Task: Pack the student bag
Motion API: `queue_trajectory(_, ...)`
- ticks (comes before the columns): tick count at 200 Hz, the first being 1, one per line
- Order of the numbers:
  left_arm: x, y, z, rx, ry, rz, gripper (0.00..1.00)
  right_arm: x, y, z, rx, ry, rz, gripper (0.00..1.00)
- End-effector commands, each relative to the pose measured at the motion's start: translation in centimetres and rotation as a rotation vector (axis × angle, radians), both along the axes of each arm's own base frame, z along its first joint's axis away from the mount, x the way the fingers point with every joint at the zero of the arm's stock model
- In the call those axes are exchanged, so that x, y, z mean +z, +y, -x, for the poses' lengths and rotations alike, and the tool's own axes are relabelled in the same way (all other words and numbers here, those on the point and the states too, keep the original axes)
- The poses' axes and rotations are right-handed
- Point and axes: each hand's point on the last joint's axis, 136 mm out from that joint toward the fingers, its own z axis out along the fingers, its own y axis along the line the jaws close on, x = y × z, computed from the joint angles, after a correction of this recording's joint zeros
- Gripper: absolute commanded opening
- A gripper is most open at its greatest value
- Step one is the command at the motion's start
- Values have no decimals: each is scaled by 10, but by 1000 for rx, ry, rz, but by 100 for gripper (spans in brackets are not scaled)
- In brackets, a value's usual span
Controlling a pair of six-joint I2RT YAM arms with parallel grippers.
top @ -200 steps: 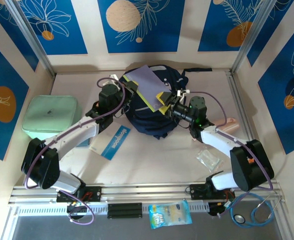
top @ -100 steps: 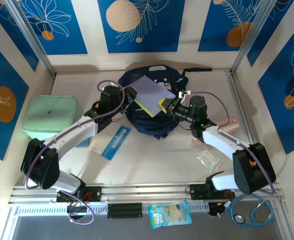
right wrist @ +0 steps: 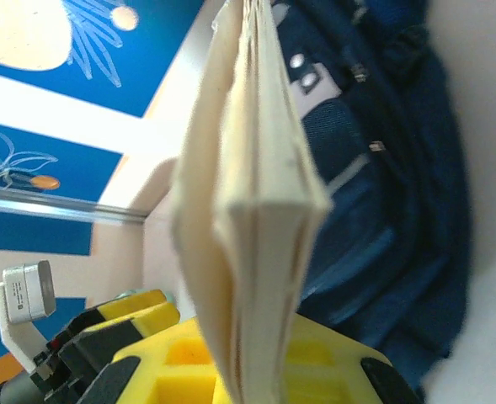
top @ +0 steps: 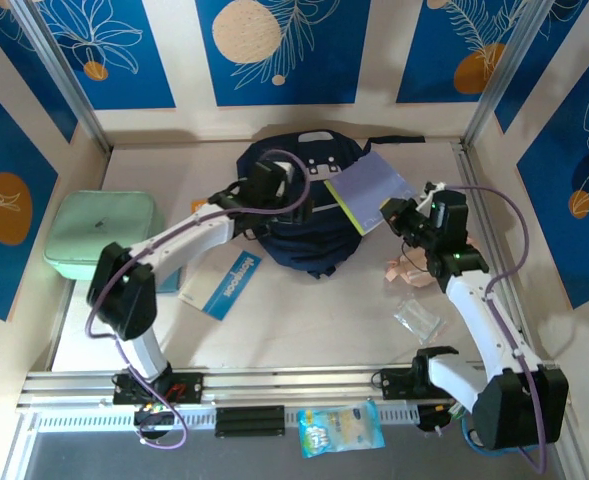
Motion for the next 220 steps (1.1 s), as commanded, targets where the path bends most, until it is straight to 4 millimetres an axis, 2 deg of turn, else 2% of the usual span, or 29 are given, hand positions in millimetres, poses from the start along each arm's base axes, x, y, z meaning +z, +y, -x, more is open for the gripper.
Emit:
queue_trajectory(1,-19,-17,10,-265,-71,-301,93,2,-16,15,-21,21,62,0)
queue_trajectory(21,-35,-37,14,-413,-69,-467,87,2,-23,22,-31,27,48,0)
queue_trajectory(47,-60,-43,8,-494,-60,-635,80,0,-31,28,-52,37,43,0)
queue_trajectory(82,-83,-51,-5,-508,-53,-687,74,-4,-45,36,-110,65,58,0)
queue_trajectory(106,-90,-50,-20,-462,-66,-722,65,-6,-56,41,-152,81,82,0)
queue_trajectory(124,-89,-49,-31,-417,-77,-726,56,-7,-59,43,-162,84,89,0)
queue_trajectory(136,-87,-49,-35,-395,-84,-715,45,-7,-59,45,-163,86,88,0)
queue_trajectory(167,-74,-55,-38,-394,-112,-676,23,-10,-63,49,-188,101,97,0)
queue_trajectory(180,-64,-58,-39,-402,-138,-660,17,-15,-69,53,-215,128,111,0)
queue_trajectory(194,-48,-57,-43,-392,-172,-646,14,-19,-74,57,-235,151,133,0)
queue_trajectory(220,-8,-56,-49,-354,-255,-587,6,-18,-83,66,-269,153,153,0)
